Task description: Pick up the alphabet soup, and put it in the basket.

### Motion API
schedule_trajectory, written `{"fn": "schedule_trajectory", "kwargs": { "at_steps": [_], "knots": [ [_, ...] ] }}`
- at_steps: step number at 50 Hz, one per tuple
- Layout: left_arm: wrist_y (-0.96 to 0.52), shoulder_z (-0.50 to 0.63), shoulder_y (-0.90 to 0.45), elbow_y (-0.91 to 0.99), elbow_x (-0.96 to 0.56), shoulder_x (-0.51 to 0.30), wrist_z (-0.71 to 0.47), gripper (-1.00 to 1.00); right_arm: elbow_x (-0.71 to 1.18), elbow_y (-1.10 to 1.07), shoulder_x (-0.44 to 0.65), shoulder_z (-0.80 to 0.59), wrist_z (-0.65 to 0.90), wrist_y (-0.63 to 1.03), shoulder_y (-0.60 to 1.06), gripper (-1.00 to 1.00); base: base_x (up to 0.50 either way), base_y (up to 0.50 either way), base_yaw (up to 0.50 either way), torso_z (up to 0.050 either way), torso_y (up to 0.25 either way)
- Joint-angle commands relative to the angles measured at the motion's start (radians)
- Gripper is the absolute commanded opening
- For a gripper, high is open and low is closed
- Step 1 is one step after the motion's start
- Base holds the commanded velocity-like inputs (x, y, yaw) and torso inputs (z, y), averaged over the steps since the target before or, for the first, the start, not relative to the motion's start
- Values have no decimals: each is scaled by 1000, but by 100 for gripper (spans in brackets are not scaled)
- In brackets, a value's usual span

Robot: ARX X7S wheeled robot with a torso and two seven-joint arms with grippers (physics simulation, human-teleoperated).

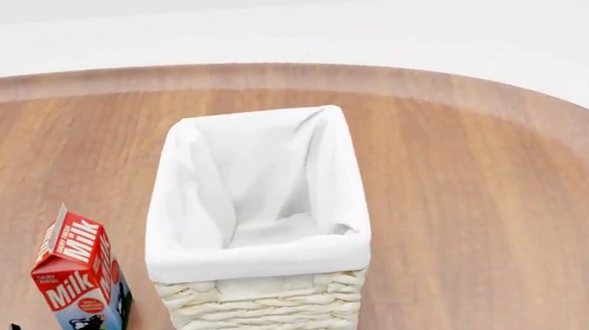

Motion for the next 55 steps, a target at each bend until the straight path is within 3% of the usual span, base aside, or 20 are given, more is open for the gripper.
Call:
{"fn": "schedule_trajectory", "kwargs": {
  "at_steps": [1,55],
  "knots": [
    [-1,4,-3,-5,4,-1,-5,100,-2,3,28,-75,-110,45,23,100,0,0,0,0,0],
    [14,29,-18,-37,15,-6,-11,100,-338,77,-1,-251,-57,144,47,100,0,0,0,0,0]
  ]
}}
